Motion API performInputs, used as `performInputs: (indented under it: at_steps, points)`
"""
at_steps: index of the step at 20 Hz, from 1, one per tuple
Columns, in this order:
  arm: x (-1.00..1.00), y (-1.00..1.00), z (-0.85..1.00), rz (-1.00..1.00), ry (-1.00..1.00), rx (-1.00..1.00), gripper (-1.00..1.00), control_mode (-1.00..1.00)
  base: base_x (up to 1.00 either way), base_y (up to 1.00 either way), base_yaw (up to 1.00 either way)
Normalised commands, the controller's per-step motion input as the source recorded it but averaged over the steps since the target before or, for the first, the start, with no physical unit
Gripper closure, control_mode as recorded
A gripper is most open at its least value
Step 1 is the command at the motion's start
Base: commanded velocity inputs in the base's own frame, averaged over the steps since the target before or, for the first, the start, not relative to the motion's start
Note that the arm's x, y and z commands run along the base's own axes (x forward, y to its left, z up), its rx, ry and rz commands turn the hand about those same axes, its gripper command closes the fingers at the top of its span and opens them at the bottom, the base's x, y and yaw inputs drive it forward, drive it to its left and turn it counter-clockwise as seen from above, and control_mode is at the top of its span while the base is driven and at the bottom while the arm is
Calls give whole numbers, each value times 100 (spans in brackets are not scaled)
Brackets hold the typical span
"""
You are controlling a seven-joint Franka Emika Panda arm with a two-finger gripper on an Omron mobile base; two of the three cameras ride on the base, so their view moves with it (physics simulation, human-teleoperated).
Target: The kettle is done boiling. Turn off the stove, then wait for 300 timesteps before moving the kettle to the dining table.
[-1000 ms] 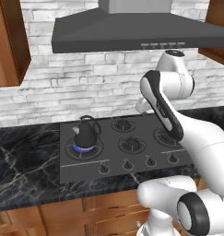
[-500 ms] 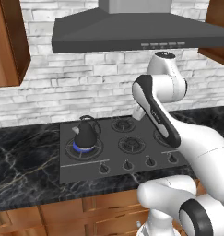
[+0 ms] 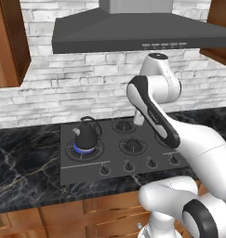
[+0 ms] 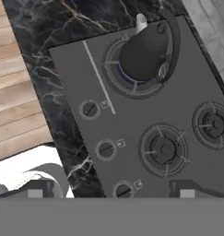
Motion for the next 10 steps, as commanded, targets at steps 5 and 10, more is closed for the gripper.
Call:
performInputs:
  at_steps: [5, 10]
  points:
    - [0, 16, -6, 45, 0, -7, -100, -100, 0, 0, 0]
    - [0, 17, -7, 46, -1, -8, -100, -100, 0, 0, 0]
